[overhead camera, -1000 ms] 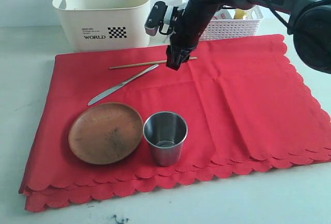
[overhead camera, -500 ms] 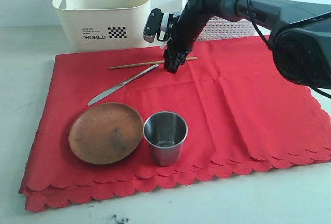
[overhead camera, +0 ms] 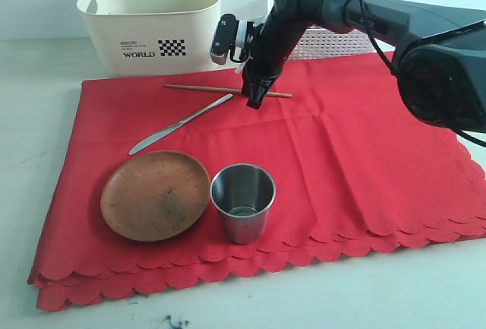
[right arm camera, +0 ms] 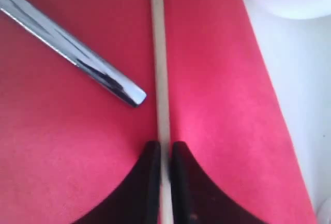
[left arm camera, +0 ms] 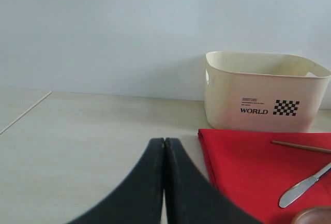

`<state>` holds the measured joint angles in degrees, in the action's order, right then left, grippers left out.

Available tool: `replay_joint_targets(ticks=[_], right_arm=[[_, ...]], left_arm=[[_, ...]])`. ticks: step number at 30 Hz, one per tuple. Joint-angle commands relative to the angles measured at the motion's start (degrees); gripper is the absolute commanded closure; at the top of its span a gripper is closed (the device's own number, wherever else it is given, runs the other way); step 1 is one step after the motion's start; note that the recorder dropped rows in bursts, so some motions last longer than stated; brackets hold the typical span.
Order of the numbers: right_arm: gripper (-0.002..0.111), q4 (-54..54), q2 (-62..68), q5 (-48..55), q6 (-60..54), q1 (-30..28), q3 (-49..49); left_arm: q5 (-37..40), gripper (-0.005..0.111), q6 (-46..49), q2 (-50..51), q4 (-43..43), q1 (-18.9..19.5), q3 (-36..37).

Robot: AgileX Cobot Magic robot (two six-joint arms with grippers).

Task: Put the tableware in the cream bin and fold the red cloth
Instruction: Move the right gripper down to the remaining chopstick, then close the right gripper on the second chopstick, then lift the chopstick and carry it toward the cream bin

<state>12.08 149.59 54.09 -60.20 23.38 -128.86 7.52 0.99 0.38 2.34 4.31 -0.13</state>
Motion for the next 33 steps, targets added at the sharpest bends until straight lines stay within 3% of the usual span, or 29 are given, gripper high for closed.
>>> replay_joint_targets(ticks=[1,12,23,28,33], right_arm=[[0.108,-0.1,-2.24,5.0,-0.18,-0.04,-0.21],[0.108,-0.35,-8.36,15.55,0.24,-0.17,-0.21],[0.108,1.87,-14.24,15.87,3.47,-0.06,-0.1],[0.108,8.66,-18.18,15.87,2.63,-0.06,1.03],[0.108,8.56,-21.85,15.87,1.71,2.66,3.8]], left_arm=[[-0.18,0.104,0.22,-0.38,-0.02,-0.42,0.13],[-0.18,0.104,0.22,-0.38,-0.02,-0.42,0.13],[-0.18,0.104,0.22,-0.38,-0.02,-0.42,0.13],[-0.18,0.104,0.22,-0.38,-0.02,-0.42,0.13],[-0.18,0.104,0.22,-0.38,-0.02,-0.42,0.13]])
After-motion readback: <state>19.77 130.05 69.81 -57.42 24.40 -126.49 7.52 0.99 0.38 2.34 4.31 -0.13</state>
